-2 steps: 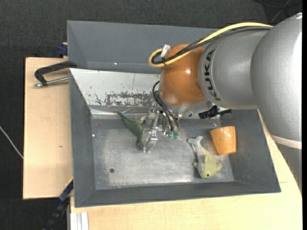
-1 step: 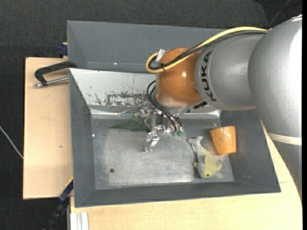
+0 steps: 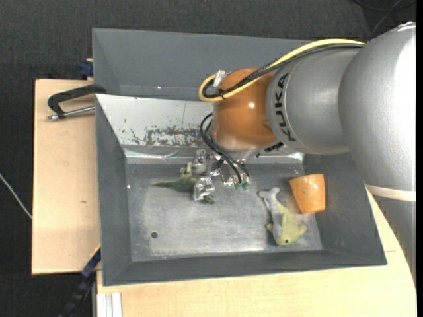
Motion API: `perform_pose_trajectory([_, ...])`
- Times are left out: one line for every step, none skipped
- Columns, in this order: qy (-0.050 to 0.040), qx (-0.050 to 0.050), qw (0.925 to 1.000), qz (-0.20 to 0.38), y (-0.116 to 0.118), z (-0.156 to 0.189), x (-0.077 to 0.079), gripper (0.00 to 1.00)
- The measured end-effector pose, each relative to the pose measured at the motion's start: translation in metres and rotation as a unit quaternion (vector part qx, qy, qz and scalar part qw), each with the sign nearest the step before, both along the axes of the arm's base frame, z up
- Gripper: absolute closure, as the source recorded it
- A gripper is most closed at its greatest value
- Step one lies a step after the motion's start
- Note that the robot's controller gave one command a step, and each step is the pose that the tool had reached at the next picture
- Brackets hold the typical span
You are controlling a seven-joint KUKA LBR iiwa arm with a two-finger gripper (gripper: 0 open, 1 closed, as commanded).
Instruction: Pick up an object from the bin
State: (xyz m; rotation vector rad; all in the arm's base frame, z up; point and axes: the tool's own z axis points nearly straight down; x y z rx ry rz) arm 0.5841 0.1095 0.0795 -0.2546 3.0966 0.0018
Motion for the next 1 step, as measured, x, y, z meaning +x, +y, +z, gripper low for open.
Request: perform_pose_trajectory([0.0084, -0.004, 0.9905, 0.137, -0.0396, 0.2738, 0.0155, 1.00])
